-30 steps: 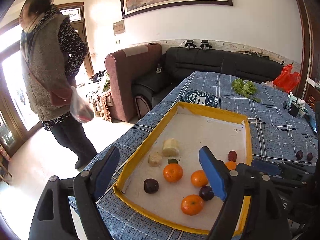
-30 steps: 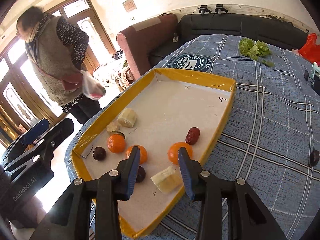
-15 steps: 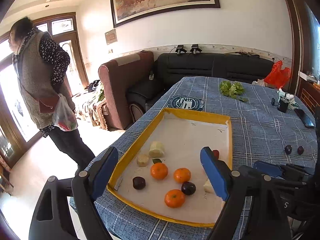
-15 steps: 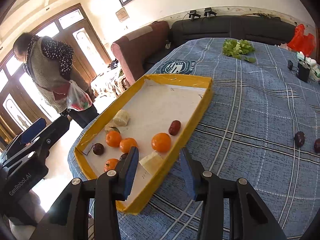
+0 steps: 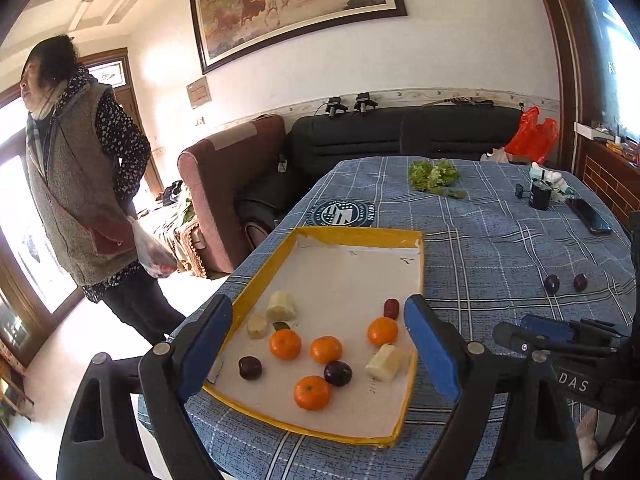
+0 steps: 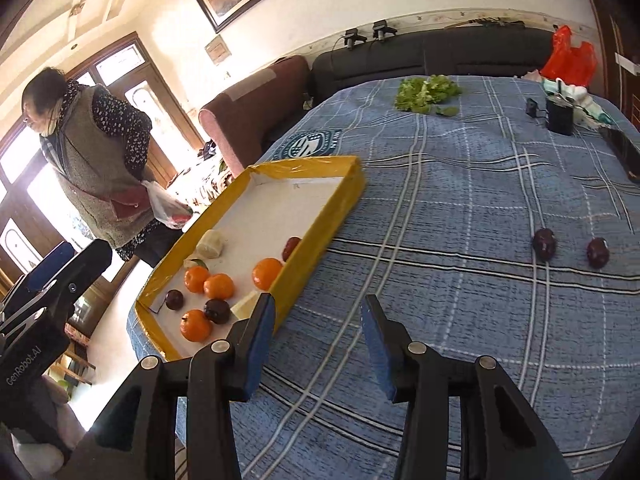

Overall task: Organize fruits
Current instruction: 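Move both open tools toward the two dark plums on the cloth, then grasp a dark plum with left tool while right tool grasps the other plum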

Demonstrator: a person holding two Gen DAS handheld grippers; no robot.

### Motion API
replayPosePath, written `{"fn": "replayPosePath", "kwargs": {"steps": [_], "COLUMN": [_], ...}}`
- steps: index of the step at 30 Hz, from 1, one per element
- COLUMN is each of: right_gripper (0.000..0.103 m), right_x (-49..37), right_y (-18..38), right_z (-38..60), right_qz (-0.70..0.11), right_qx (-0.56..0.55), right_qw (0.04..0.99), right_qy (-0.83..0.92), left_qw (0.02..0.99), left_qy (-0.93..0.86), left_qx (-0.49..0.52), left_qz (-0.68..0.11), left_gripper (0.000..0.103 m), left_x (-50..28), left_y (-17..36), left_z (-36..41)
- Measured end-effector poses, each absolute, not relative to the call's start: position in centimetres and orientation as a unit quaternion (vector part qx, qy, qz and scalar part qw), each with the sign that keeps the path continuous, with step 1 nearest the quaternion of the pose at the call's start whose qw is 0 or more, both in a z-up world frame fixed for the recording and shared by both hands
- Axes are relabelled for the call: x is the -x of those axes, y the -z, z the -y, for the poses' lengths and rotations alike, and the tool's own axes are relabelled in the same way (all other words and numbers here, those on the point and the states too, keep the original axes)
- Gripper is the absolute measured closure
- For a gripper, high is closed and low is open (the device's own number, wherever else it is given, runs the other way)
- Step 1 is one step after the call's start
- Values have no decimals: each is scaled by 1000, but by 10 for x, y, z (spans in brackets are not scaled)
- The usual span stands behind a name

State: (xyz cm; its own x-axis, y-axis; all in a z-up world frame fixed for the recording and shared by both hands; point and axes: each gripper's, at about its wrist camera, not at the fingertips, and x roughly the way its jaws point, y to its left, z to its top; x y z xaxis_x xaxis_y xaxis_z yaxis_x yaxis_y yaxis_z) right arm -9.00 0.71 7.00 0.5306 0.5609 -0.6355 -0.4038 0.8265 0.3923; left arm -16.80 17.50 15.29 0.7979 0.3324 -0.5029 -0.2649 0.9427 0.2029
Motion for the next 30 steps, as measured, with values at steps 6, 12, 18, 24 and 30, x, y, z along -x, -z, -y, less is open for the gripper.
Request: {"fn": "replayPosePath", "kwargs": {"steps": [6,12,18,24,30], "right_gripper": [54,54,54,55,55], "right_x": [83,64,34,0,-12], "right_y": [-65,-59,-53,-31,-13], "right_z": [47,142,176,172,166], "right_qz": [-395,-397,-401,-423,-428], "right_qx": [-116,-160,-160,-142,-120], "right_qw": [880,895,899,893,894], "right_qy": [-235,-128,-73,-53,-50], "left_qw": [948,944,907,905,898], "left_qy": [-123,-19,128,129,134], "left_qx": [-53,6,73,28,3], "left_qz": [-289,-331,-395,-405,-419], "left_gripper": [16,16,16,16,24], "left_x": [165,149,124,107,69], "left_y": [-152,-136,-104,-92,-81], "left_z": [-167,-155,-118,-84,-63]}}
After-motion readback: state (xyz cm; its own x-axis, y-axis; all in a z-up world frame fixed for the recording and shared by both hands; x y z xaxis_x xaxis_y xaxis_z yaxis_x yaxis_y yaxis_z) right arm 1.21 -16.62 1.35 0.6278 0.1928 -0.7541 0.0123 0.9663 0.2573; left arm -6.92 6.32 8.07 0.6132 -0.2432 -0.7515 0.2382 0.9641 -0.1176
